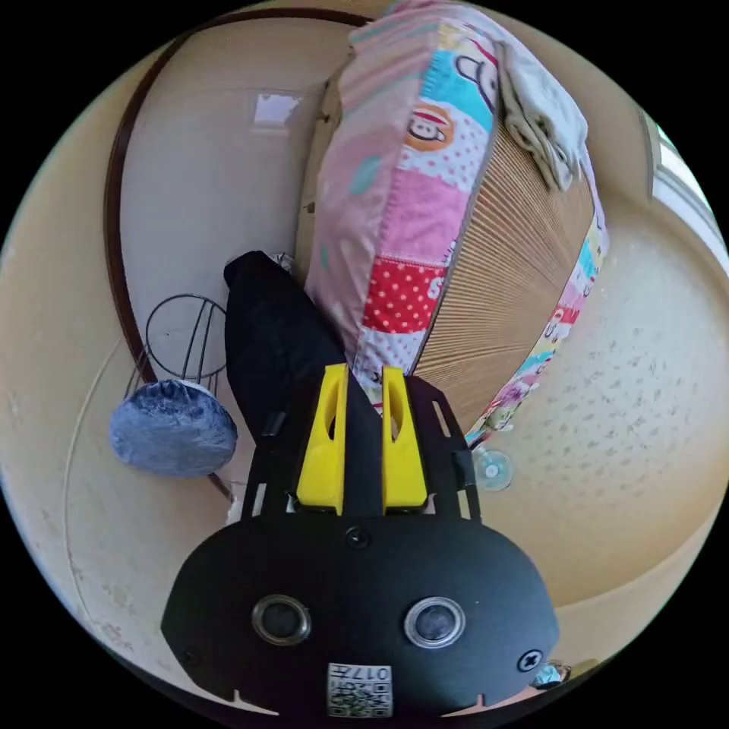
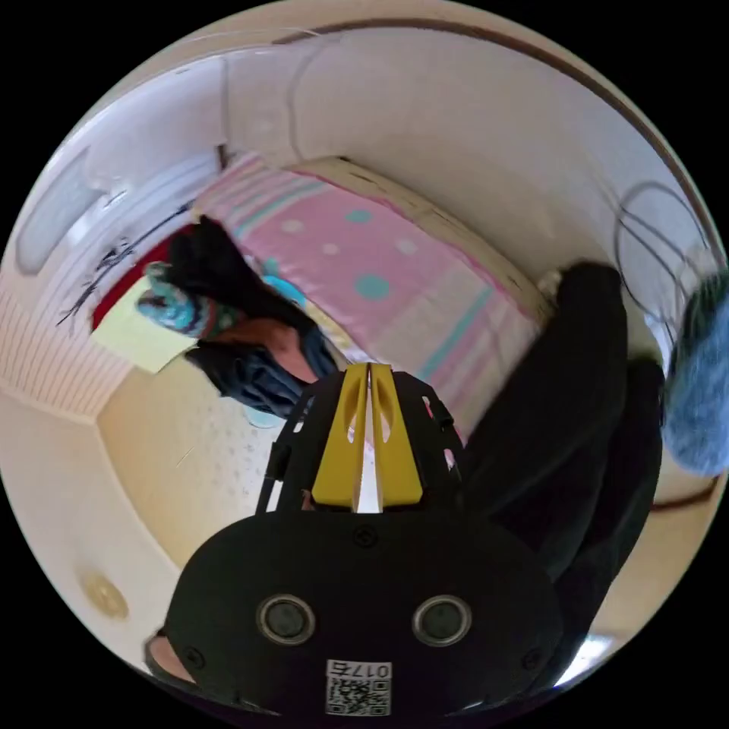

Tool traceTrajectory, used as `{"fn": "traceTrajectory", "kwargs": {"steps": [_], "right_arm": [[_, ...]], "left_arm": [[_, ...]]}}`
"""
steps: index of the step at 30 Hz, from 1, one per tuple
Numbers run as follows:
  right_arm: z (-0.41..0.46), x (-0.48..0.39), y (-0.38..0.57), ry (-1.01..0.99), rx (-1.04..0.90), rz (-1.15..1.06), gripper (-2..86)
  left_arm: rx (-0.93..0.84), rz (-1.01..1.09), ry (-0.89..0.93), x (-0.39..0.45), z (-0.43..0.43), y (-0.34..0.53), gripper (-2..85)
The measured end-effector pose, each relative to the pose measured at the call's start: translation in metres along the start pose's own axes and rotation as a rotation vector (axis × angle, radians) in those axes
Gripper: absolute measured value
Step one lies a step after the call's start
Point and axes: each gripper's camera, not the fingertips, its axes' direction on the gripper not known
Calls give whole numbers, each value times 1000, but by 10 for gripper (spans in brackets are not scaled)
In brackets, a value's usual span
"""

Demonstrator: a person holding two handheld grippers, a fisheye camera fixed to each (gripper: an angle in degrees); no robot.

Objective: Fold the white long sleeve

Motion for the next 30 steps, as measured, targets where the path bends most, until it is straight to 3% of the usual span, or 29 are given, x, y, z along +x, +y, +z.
{"fn": "traceTrajectory", "kwargs": {"steps": [2,5,7,8,9,10,13,16,20,24,30], "right_arm": [[57,14,1,150,-200,97,5],[190,0,20,428,-637,-79,4],[302,-17,77,821,-1013,-363,4],[327,-18,97,940,-1096,-446,4],[367,-15,141,1189,-1229,-624,4],[396,-4,186,1456,-1296,-811,4],[423,32,275,1842,-1289,-1210,4],[417,74,313,1881,-1350,-1216,5],[383,114,300,1784,-1333,-997,5],[316,108,254,1331,-1093,-721,3],[201,81,195,776,-704,-512,4]], "left_arm": [[-52,-99,96,-28,4,18,76],[-93,-156,209,-33,-14,29,73],[-87,-56,175,-2,-38,31,70],[-102,-25,162,8,-41,31,70],[-147,38,130,28,-45,32,70],[-197,101,88,49,-47,32,69],[-286,250,-66,99,-51,34,68],[-368,339,-254,137,-47,35,61],[-422,407,-242,184,-46,33,57],[-398,605,-114,291,-82,20,68],[-260,835,-328,448,-149,-7,89]]}}
